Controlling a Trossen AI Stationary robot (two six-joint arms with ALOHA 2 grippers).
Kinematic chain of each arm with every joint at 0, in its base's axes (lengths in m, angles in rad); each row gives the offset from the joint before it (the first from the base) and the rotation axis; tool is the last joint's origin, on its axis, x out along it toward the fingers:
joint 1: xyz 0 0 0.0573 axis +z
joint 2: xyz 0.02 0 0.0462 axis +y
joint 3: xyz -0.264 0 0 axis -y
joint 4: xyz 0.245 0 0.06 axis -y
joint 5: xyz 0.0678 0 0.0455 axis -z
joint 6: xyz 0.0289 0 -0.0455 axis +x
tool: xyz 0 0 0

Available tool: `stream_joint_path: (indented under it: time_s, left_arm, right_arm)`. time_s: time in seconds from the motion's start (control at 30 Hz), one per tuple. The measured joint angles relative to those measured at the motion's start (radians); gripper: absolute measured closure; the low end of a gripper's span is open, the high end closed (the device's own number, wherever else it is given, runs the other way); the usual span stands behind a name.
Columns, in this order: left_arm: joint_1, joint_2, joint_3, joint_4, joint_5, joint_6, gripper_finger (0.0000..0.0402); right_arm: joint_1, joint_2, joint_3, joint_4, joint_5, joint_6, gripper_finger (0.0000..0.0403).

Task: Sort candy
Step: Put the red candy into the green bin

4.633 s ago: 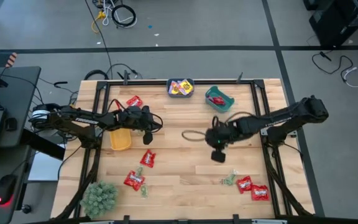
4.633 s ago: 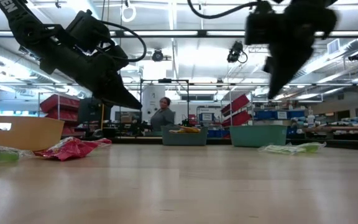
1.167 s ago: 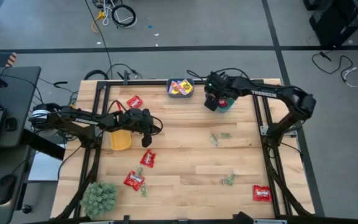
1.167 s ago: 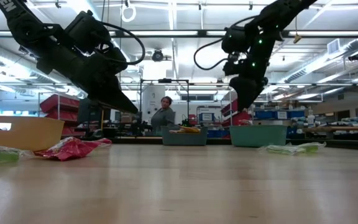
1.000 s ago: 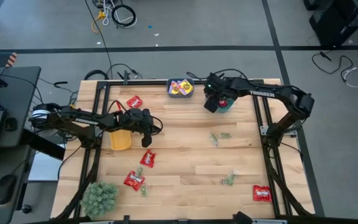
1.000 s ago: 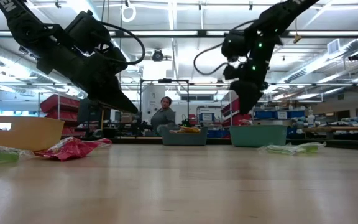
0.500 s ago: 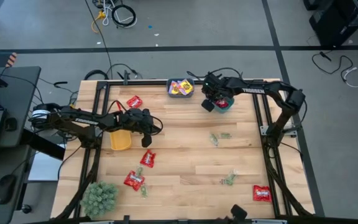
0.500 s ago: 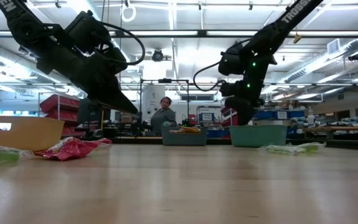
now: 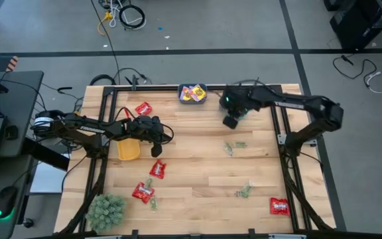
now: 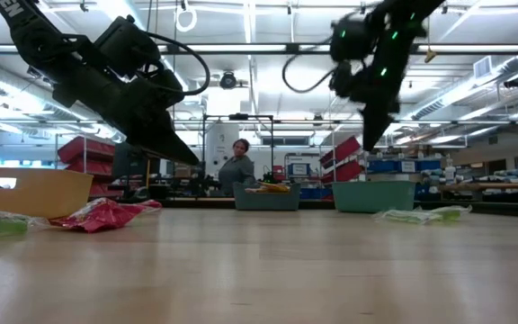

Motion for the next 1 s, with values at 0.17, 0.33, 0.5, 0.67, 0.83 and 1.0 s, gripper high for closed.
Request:
stream_joint_path:
  time_s: [0.17,0.33,0.5,0.67,0.83,1.0]
  left_arm:
    - [0.0,0.0,0.0,0.0,0.0,-0.001,0.04]
    - [-0.012,0.0,0.0,-0.021,0.0,-0.004,0.04]
    - [-0.034,0.0,0.0,-0.025,0.0,0.001,0.04]
    - [-0.04,0.0,0.0,-0.022,-0.005,0.006,0.04]
    - [-0.04,0.0,0.0,-0.022,-0.016,0.03,0.04]
    - [-0.04,0.0,0.0,-0.023,-0.017,0.018,0.04]
  right_arm:
    - [0.243,-0.07,0.0,-0.151,-0.044,0.184,0.038]
    - [0.532,-0.094,0.0,-0.241,-0.087,0.433,0.0401]
    - [0.818,-0.08,-0.002,-0.248,-0.104,0.733,0.0389]
    - [1.044,-0.037,-0.021,-0.223,-0.17,1.024,0.0365]
    - [1.189,0.037,-0.023,-0.166,-0.255,1.207,0.0318]
    - [1.266,0.115,-0.023,-0.108,-0.317,1.297,0.0249]
